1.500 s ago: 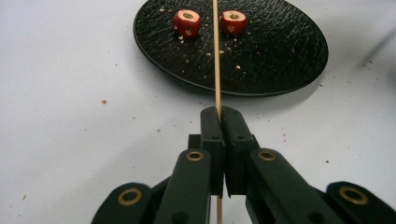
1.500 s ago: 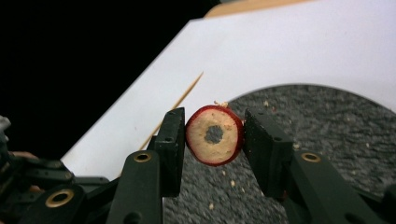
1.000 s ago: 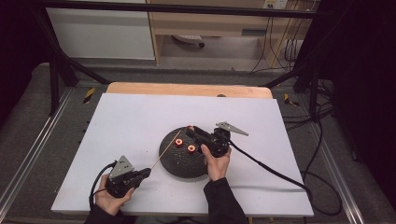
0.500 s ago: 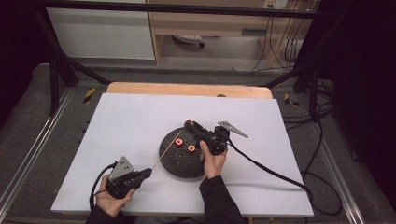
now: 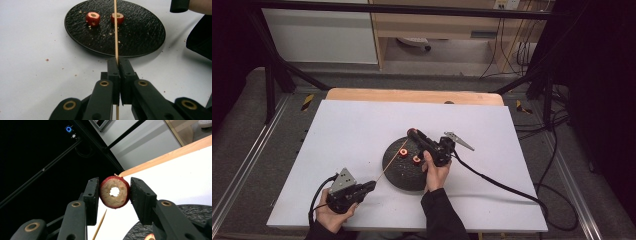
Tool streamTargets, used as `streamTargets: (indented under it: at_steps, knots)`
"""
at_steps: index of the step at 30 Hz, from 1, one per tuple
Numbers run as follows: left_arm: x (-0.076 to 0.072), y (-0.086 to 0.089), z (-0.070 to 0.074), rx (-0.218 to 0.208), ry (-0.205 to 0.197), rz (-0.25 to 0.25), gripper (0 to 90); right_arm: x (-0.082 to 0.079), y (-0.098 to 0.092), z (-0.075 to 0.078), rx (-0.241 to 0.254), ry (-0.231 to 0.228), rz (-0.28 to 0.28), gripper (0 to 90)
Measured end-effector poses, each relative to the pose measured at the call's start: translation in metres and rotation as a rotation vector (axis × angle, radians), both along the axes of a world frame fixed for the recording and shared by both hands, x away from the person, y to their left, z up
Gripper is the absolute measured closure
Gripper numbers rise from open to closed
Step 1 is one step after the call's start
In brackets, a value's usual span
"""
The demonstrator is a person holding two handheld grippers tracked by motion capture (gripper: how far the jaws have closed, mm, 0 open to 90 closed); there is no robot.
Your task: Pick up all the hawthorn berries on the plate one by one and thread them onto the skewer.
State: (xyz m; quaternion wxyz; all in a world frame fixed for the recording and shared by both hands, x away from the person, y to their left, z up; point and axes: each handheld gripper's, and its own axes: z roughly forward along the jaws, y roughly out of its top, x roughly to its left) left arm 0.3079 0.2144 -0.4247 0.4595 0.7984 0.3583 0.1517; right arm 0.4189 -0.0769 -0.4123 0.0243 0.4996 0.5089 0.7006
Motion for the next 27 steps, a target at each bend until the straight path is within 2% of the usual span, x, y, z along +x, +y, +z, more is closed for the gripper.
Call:
streamTargets:
  at_steps: [11, 27]
  knots:
    - [0.0002, -0.0010, -0.0006, -0.004, 0.006, 0.003, 88.0, -0.0006, 0.0025, -0.0039, 0.011, -0.018, -0.007, 60.8]
    - [0.0004, -0.0041, -0.0017, -0.021, 0.025, 0.014, 88.0, -0.0019, 0.0061, -0.0097, 0.025, -0.013, -0.003, 60.8]
